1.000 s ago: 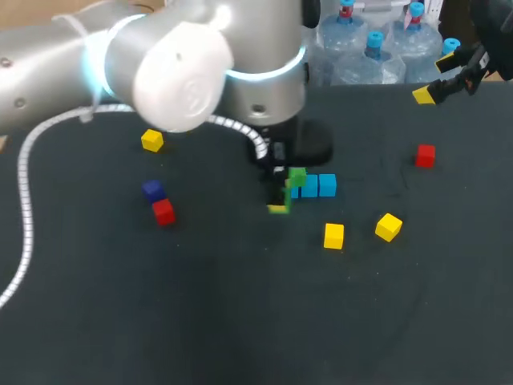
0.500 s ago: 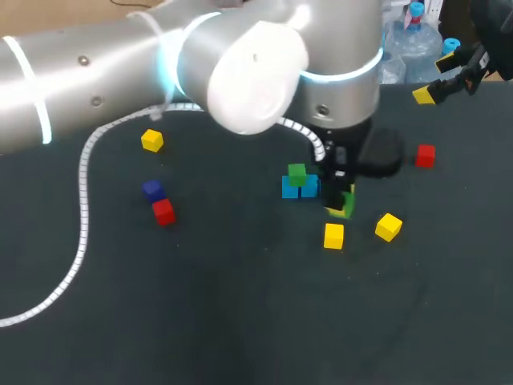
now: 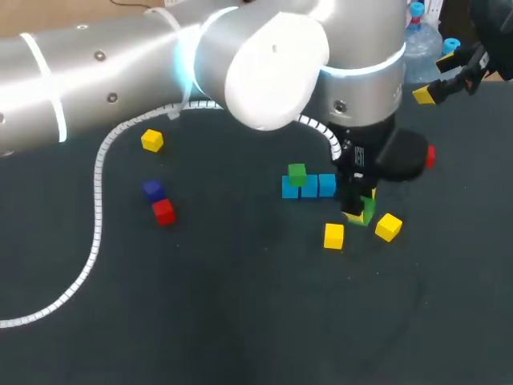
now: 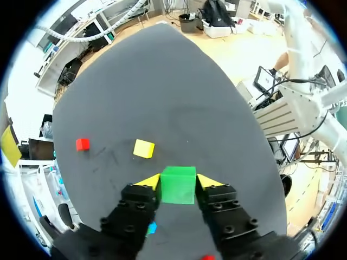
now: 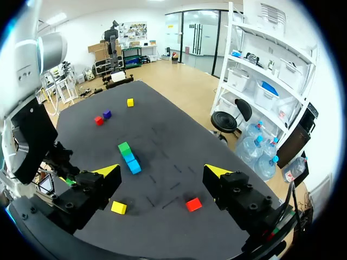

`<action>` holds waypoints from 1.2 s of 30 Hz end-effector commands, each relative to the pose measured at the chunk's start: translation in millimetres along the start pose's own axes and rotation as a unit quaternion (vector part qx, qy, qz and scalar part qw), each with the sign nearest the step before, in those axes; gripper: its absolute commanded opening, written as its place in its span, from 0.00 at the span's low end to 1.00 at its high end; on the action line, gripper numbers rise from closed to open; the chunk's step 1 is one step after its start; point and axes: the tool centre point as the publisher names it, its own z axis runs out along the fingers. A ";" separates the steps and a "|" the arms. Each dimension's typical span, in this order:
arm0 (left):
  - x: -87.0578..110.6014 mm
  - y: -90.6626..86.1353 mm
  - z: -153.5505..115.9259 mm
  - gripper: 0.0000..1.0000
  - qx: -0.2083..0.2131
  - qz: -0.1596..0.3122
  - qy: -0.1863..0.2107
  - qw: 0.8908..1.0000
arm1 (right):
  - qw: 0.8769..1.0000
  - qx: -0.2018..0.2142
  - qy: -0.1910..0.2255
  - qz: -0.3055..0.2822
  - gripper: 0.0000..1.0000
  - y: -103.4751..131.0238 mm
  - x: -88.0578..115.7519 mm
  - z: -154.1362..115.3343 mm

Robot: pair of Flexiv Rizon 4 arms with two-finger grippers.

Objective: Place the blue cubes, place green cubes on the blue cubes, place the yellow cubes on the green cubes, then place the red cubes on the yellow cubes, and place purple cube on the red cubes.

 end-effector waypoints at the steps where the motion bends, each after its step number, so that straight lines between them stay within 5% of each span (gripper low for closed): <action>1: 1.1 0.9 -1.5 1.00 -0.004 0.002 -0.014 1.000 | 1.000 0.001 0.000 0.000 1.00 0.6 0.3 -0.5; 9: 14.6 1.9 -22.6 1.00 -0.038 -0.038 -0.050 0.997 | 1.000 0.001 0.000 0.000 1.00 0.6 0.3 -0.5; 13: 49.3 -4.2 -48.8 1.00 -0.074 -0.107 -0.084 0.988 | 1.000 0.001 0.000 0.000 1.00 0.6 0.3 -0.5; 16: 85.0 -9.8 -70.8 1.00 -0.114 -0.183 -0.116 0.969 | 1.000 0.001 0.000 0.000 1.00 0.6 0.3 -0.5; 24: 172.4 -35.2 -122.6 1.00 -0.240 -0.352 -0.160 0.890 | 1.000 0.001 0.000 0.000 1.00 0.6 0.3 -0.5; 29: 230.7 -49.8 -136.6 1.00 -0.318 -0.481 -0.153 0.803 | 1.000 0.001 0.000 0.000 1.00 0.6 0.3 -0.5; 32: 259.0 -57.0 -132.4 1.00 -0.328 -0.543 -0.168 0.754 | 1.000 0.001 0.000 0.000 1.00 0.6 0.3 -0.5; 36: 277.1 -61.1 -124.4 1.00 -0.321 -0.581 -0.187 0.725 | 1.000 0.001 0.000 0.000 1.00 0.6 0.3 -0.5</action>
